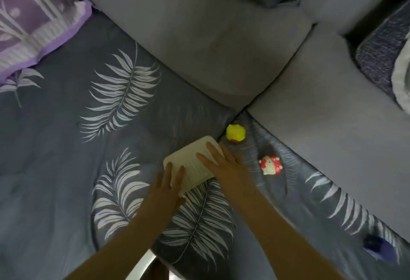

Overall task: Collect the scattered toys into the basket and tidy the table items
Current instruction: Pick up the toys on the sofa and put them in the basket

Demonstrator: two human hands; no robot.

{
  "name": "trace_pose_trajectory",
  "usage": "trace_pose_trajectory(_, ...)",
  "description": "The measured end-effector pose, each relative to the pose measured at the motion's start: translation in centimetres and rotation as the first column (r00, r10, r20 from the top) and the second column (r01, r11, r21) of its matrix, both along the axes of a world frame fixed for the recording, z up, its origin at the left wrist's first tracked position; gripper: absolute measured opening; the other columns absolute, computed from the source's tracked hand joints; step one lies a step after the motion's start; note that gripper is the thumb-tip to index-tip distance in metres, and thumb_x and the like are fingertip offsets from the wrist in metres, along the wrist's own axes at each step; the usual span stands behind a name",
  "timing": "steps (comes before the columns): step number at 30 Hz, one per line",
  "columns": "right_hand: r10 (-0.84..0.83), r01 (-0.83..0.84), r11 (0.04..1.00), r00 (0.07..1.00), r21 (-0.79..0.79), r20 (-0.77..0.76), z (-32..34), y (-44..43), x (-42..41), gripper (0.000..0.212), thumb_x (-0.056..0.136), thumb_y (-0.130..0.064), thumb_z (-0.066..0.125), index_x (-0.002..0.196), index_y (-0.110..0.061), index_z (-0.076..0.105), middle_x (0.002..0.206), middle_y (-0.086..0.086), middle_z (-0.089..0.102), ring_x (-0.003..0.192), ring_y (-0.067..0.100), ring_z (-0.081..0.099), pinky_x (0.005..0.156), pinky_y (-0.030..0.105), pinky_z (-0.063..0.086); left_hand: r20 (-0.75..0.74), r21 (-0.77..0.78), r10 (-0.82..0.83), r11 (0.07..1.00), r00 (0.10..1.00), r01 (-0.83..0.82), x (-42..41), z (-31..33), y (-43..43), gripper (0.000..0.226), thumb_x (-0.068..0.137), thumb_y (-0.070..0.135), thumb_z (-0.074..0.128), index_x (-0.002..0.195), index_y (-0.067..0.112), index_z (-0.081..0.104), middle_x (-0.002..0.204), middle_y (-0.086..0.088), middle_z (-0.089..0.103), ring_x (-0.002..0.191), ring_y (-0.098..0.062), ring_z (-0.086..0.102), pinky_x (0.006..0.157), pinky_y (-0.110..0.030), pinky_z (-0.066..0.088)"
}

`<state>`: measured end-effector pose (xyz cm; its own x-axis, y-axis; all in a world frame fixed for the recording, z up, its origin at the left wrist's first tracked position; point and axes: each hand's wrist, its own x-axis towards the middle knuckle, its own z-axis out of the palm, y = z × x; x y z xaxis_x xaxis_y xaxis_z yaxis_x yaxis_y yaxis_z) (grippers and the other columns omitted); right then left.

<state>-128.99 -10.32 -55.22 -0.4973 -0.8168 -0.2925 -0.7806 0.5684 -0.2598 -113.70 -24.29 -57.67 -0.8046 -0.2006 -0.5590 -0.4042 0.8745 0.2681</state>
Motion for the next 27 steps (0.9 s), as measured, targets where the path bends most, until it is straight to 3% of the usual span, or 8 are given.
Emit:
trace_pose_trajectory(3, -0.006, 0.005, 1.0, 0.998, 0.021, 0.065, -2.7, -1.2, -0.6, 0.072, 0.083, -0.003, 0.061, 0.144, -0.032, 0.036, 0.155, 0.003, 0.031, 0.14, 0.039, 0.029, 0.101, 0.062, 0.035, -0.142, 0.119, 0.101, 0.989, 0.985, -0.085, -1.2, -2.1, -0.3, 0.113, 0.066, 0.022, 0.083, 0.148, 0.02, 0.006, 0.152, -0.025, 0.009, 0.121, -0.049, 0.049, 0.073, -0.051, 0.058)
trace_pose_trajectory(7, -0.021, 0.023, 0.996, 0.999, -0.082, 0.029, -5.0, -2.6, -2.9, 0.059, 0.078, -0.008, 0.063, 0.131, -0.031, 0.053, 0.136, 0.004, 0.056, 0.119, 0.041, 0.055, 0.082, 0.058, 0.051, -0.224, 0.182, 0.236, 0.963, 0.946, -0.197, -2.5, -3.3, -1.1, 0.118, 0.082, 0.011, 0.068, 0.138, 0.04, -0.031, 0.152, -0.006, -0.028, 0.132, -0.04, 0.04, 0.088, -0.04, 0.055)
trace_pose_trajectory(11, -0.145, 0.156, 0.969, 0.987, -0.193, 0.071, -5.2, -4.0, -4.7, 0.045, 0.088, -0.013, 0.043, 0.126, -0.032, 0.058, 0.13, 0.002, 0.061, 0.114, 0.033, 0.06, 0.084, 0.051, 0.05, -0.234, 0.191, 0.444, 0.893, 0.865, -0.407, -4.8, -1.6, -1.5, 0.096, 0.087, 0.011, 0.059, 0.148, 0.027, -0.012, 0.158, -0.014, 0.002, 0.101, -0.032, 0.058, 0.072, -0.036, 0.051)
trace_pose_trajectory(15, -0.359, 0.511, 0.833, 0.79, -0.21, 0.498, -5.2, -2.3, -7.4, 0.049, 0.095, -0.002, 0.041, 0.137, -0.026, 0.048, 0.131, 0.003, 0.057, 0.111, 0.012, 0.054, 0.097, 0.027, 0.042, -0.223, 0.098, 0.516, 0.856, 0.827, -0.507, -6.5, -1.0, -3.0, 0.079, 0.09, 0.004, 0.048, 0.151, 0.02, 0.002, 0.105, -0.022, 0.06, 0.087, -0.04, 0.063, 0.07, -0.04, 0.045)
trace_pose_trajectory(18, -0.478, 0.536, 0.824, 0.832, -0.184, 0.281, -6.9, -0.4, -10.4, 0.061, 0.085, 0.007, 0.049, 0.138, -0.024, 0.047, 0.136, 0.009, 0.051, 0.117, 0.027, 0.051, 0.093, 0.032, 0.044, -0.218, 0.004, 0.448, 0.889, 0.867, -0.458, -7.6, -0.2, -4.2, 0.071, 0.087, 0.006, 0.057, 0.148, 0.015, 0.022, 0.078, -0.013, 0.06, 0.064, -0.032, 0.06, 0.061, -0.037, 0.045)
trace_pose_trajectory(21, -0.251, 0.251, 0.968, 0.968, 0.009, 0.013, -10.0, -0.1, -11.8, 0.065, 0.079, 0.0, 0.066, 0.136, -0.024, 0.048, 0.146, 0.013, 0.038, 0.134, 0.036, 0.035, 0.1, 0.049, 0.043, -0.216, -0.046, 0.406, 0.904, 0.888, -0.425, -9.0, 0.3, -5.3, 0.055, 0.089, 0.011, 0.054, 0.14, 0.015, 0.035, 0.07, -0.009, 0.058, 0.057, -0.03, 0.056, 0.058, -0.036, 0.046)
trace_pose_trajectory(24, -0.09, 0.095, 0.972, 0.995, 0.215, -0.033, -11.9, -0.2, -12.4, 0.061, 0.079, -0.005, 0.069, 0.134, -0.024, 0.049, 0.153, 0.011, 0.023, 0.141, 0.037, 0.017, 0.106, 0.054, 0.035, -0.22, -0.062, 0.343, 0.929, 0.913, -0.364, -10.3, 0.3, -5.9, 0.048, 0.09, 0.013, 0.05, 0.137, 0.016, 0.039, 0.064, -0.002, 0.05, 0.055, -0.027, 0.052, 0.062, -0.039, 0.049)
trace_pose_trajectory(27, -0.23, 0.23, 0.952, 0.973, 0.2, -0.025, -12.6, 0.3, -12.9, 0.061, 0.08, -0.006, 0.067, 0.134, -0.027, 0.045, 0.149, 0.014, 0.024, 0.133, 0.04, 0.028, 0.099, 0.052, 0.044, -0.206, -0.083, 0.302, 0.942, 0.931, -0.324, -11.3, -0.1, -6.2, 0.045, 0.092, 0.014, 0.048, 0.135, 0.019, 0.036, 0.063, 0.002, 0.047, 0.056, -0.027, 0.053, 0.062, -0.036, 0.047)
